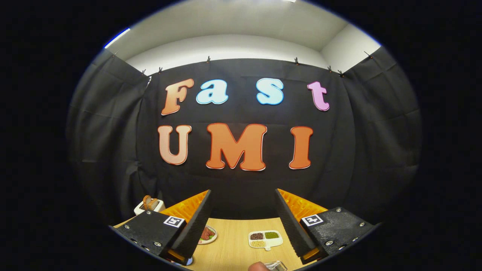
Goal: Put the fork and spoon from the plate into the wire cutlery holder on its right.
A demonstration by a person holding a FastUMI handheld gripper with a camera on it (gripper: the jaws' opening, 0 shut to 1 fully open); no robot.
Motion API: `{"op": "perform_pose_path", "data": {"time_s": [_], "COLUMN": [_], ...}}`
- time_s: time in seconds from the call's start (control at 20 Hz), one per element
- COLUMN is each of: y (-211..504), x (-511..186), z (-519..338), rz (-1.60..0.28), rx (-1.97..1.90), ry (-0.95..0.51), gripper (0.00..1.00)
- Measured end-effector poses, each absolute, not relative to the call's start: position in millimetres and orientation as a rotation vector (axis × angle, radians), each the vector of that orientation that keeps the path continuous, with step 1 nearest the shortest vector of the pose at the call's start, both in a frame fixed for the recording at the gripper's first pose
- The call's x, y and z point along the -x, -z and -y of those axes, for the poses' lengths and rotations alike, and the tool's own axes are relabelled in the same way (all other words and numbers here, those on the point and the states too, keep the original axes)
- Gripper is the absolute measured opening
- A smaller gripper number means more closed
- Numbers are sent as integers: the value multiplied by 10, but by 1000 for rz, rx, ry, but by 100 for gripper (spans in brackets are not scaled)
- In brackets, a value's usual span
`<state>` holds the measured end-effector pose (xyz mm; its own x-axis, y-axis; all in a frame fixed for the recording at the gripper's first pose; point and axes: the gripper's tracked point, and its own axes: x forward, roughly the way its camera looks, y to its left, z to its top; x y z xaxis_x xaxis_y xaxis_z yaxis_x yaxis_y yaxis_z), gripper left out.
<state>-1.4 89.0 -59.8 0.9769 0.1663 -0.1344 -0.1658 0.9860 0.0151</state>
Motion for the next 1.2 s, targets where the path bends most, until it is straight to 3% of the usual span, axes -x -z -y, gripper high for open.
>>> {"op": "perform_pose_path", "data": {"time_s": [0.4, 0.65, 1.0, 1.2], "y": [1452, 2269, 3422, 3761], "x": [315, 687, 1385, 1666], "z": [-2010, -2618, -2899, -3008], "rz": [-417, -702, -1199, -1372], "rx": [-16, 21, 62, 90], "ry": [-377, -486, -476, -472], "gripper": [97, 97, 91, 86]}}
